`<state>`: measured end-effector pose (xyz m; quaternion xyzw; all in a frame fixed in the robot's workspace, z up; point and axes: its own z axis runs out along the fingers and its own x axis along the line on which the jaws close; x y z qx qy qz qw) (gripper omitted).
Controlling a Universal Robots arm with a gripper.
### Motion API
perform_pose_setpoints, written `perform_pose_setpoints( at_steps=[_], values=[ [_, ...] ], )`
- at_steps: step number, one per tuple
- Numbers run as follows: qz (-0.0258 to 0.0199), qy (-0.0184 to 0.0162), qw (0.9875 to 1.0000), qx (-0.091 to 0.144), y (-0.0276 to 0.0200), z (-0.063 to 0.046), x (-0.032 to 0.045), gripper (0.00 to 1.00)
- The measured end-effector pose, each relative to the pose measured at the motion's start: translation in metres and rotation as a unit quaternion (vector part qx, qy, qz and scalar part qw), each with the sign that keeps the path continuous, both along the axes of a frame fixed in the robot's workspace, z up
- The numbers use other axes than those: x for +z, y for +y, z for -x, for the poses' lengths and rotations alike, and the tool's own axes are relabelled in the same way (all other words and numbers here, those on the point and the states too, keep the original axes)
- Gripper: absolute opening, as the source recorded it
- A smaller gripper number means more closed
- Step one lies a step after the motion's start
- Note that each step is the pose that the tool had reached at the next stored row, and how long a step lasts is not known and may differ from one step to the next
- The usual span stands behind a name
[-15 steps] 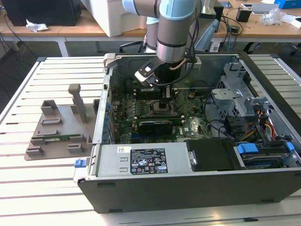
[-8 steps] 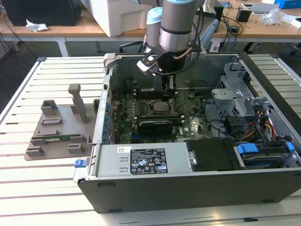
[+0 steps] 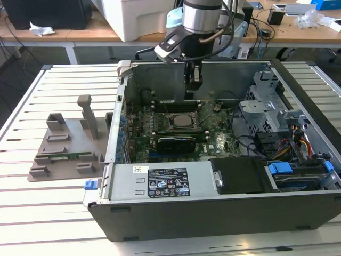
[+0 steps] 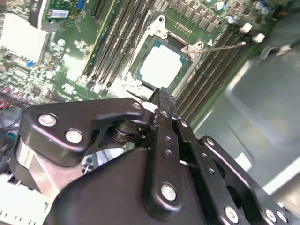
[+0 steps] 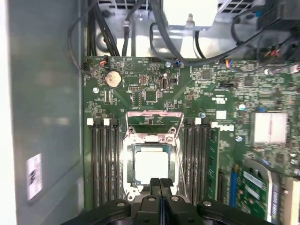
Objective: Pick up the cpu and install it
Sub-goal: 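Place the cpu into insertion slot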
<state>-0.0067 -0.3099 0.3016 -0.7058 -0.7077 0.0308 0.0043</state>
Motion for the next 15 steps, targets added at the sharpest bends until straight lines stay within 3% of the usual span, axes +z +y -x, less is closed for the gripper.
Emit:
perform_pose_setpoints(
  at_steps=[6,15],
  values=[
    [-0.0001,0.0000,1.0000,0.000,0.0000,0.000,0.0373,0.11],
    [-0.0001,0.0000,1.0000,0.000,0.0000,0.000,0.0387,0.11]
  ],
)
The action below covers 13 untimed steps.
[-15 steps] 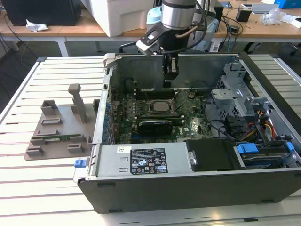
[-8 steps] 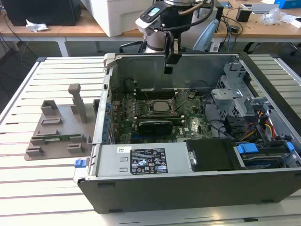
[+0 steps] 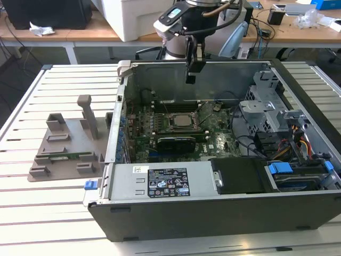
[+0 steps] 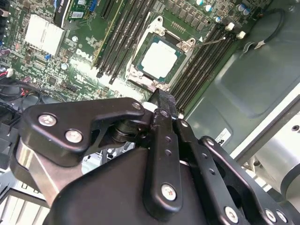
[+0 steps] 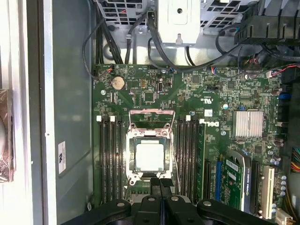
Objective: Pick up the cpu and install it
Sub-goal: 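Place the cpu into insertion slot, then close the cpu cover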
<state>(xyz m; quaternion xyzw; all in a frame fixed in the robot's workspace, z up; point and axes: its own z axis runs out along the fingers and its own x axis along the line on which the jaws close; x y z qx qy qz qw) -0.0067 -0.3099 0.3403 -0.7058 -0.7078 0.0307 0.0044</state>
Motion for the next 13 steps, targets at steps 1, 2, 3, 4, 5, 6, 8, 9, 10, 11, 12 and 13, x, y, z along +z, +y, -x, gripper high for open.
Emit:
perform_pose_setpoints(
  at_steps=[1,2,3,4,5,6,8,9,10,11,12,13],
  values=[
    [0.0000,0.0000,1.0000,0.000,0.0000,0.000,0.0000,0.11],
    [0.0000,0.0000,1.0000,0.000,0.0000,0.000,0.0000,0.11],
    [0.0000,0.0000,1.0000,0.000,0.0000,0.000,0.0001,0.11],
    [0.0000,0.0000,1.0000,0.000,0.0000,0.000,0.0002,0.11],
    [0.0000,0.0000,1.0000,0.000,0.0000,0.000,0.0002,0.11],
    [0.0000,0.0000,1.0000,0.000,0.0000,0.000,0.0002,0.11],
    [0.0001,0.0000,1.0000,0.000,0.0000,0.000,0.0003,0.11],
    [0.0000,0.0000,1.0000,0.000,0.0000,-0.002,0.0003,0.11],
    [0.0001,0.0000,1.0000,0.000,0.0000,-0.005,0.0003,0.11],
    [0.0001,0.0000,1.0000,0.000,0.0000,-0.007,0.0003,0.11],
    [0.0001,0.0001,1.0000,0.000,0.0000,-0.014,0.0003,0.11],
    [0.0001,0.0000,1.0000,0.000,0.0000,-0.023,0.0003,0.11]
  ],
)
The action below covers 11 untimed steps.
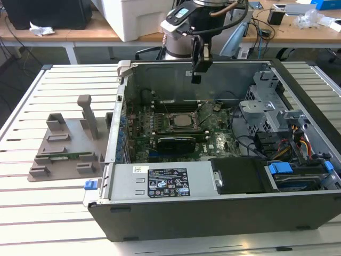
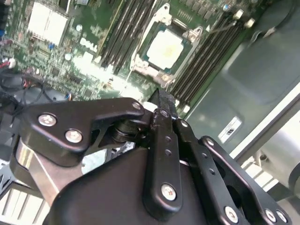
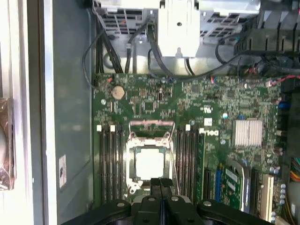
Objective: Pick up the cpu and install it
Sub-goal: 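Close the cpu cover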
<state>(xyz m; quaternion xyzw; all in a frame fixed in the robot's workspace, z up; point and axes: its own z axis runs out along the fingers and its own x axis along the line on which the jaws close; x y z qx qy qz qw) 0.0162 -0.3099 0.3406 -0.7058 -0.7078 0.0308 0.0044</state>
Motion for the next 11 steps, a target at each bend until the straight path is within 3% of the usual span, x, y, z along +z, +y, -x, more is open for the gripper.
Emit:
perform_pose_setpoints(
  at_steps=[3,4,11],
  values=[
    [0.0001,0.0002,1.0000,0.000,0.0001,-0.020,-0.0009,0.11],
    [0.0003,0.0011,1.0000,0.001,0.0001,-0.027,-0.0050,0.11],
    [0.0002,0.0020,1.0000,0.001,0.0003,-0.042,-0.0237,0.11]
  ],
)
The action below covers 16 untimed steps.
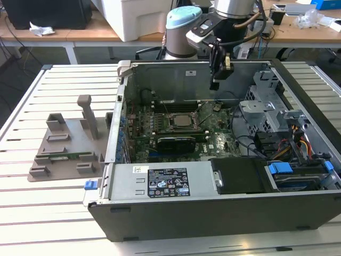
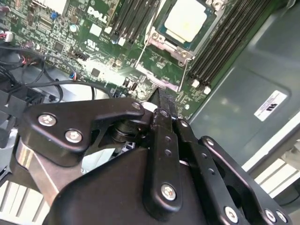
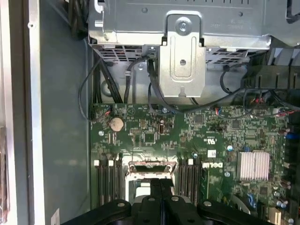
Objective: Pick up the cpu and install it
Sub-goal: 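Close the cpu cover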
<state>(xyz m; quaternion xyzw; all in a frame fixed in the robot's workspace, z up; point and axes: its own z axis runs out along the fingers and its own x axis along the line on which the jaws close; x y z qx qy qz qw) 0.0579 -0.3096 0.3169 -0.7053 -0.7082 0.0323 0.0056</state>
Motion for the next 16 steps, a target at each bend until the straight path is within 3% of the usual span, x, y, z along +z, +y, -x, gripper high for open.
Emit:
perform_pose_setpoints(
  at_steps=[5,16],
  values=[
    [0.0001,0.0001,1.0000,0.000,0.0000,-0.004,-0.0097,0.11],
    [0.0000,0.0007,1.0000,0.000,0.0013,-0.021,-0.0398,0.11]
  ],
)
